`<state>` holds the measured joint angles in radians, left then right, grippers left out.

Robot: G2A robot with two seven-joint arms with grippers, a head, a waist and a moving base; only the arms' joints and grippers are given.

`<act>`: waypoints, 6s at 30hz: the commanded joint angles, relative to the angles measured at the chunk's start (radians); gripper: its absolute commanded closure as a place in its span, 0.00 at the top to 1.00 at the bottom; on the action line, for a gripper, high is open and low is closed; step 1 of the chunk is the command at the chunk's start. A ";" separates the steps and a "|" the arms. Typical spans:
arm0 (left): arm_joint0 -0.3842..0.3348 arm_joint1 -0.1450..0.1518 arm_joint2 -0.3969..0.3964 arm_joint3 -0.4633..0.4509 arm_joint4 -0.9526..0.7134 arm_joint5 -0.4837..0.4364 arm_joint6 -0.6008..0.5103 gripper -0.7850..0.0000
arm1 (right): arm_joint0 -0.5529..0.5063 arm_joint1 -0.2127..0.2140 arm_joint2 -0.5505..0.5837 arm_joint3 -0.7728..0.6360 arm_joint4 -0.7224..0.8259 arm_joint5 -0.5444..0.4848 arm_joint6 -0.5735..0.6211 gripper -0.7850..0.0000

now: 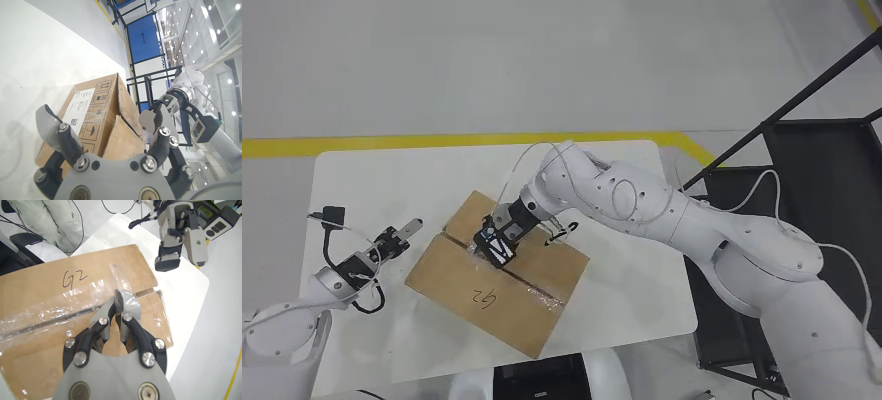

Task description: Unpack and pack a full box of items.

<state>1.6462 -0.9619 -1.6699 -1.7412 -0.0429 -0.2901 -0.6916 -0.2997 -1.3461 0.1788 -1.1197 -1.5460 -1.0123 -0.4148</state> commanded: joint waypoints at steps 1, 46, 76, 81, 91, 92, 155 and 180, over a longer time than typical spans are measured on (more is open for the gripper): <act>0.002 0.000 -0.001 -0.001 0.000 0.000 0.000 1.00 | -0.003 -0.009 0.007 0.018 0.009 0.000 0.013 0.00; -0.015 -0.002 0.002 0.027 -0.007 0.005 -0.026 1.00 | -0.046 -0.047 0.115 -0.060 -0.044 0.000 0.095 1.00; -0.063 -0.003 0.004 0.009 0.039 0.031 0.029 1.00 | -0.128 0.267 -0.009 -0.358 -0.338 0.000 -0.393 1.00; -0.159 -0.010 0.086 0.056 0.067 0.047 0.033 1.00 | -0.182 0.335 -0.009 -0.387 -0.413 0.000 -0.393 1.00; -0.306 -0.028 0.261 0.126 0.115 0.070 -0.031 1.00 | -0.206 0.437 -0.009 -0.457 -0.408 0.000 -0.393 1.00; -0.315 -0.031 0.276 0.128 0.118 0.072 -0.033 1.00 | -0.210 0.445 -0.009 -0.462 -0.418 0.000 -0.393 1.00; -0.165 -0.019 0.096 0.054 0.010 -0.035 0.063 1.00 | -0.146 0.481 -0.009 -0.501 -0.270 0.000 -0.393 1.00; -0.135 -0.020 0.058 0.045 0.021 -0.051 0.131 1.00 | -0.303 0.417 -0.009 -0.369 0.026 0.000 -0.169 1.00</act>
<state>1.5109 -0.9818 -1.6122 -1.6966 -0.0217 -0.3408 -0.5610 -0.6016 -0.9210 0.1700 -1.5008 -1.5540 -1.0123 -0.6547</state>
